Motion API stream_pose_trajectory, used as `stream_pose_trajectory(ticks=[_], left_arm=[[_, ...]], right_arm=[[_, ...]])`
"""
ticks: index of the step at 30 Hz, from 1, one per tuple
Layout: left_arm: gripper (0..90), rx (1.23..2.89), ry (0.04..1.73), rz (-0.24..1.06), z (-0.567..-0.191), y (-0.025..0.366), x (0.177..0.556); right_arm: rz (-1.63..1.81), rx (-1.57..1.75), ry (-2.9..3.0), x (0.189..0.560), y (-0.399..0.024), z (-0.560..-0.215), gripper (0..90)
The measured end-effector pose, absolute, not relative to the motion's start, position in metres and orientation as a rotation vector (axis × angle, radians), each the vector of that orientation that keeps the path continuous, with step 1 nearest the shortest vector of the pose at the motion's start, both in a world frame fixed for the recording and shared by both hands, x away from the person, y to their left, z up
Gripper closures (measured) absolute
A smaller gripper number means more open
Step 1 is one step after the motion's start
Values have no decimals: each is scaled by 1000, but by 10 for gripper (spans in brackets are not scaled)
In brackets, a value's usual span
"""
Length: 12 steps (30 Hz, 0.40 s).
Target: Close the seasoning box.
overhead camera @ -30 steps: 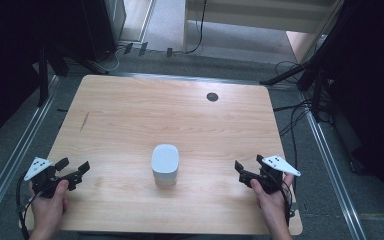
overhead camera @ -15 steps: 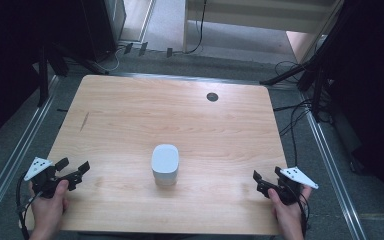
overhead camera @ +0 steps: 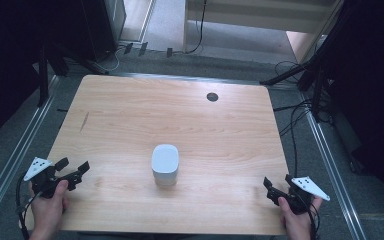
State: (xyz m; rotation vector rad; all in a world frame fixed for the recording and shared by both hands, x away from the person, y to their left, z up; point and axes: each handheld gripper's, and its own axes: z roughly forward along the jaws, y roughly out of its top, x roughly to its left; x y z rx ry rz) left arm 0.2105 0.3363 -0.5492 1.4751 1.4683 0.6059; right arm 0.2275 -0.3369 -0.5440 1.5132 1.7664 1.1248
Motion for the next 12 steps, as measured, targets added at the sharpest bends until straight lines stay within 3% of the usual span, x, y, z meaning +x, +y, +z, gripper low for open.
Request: stream_pose_trajectory(ticks=[12], left_arm=[[148, 1486, 1464, 618, -549, 335, 212]], right_arm=[[1102, 1500, 1808, 231, -332, -547, 155]])
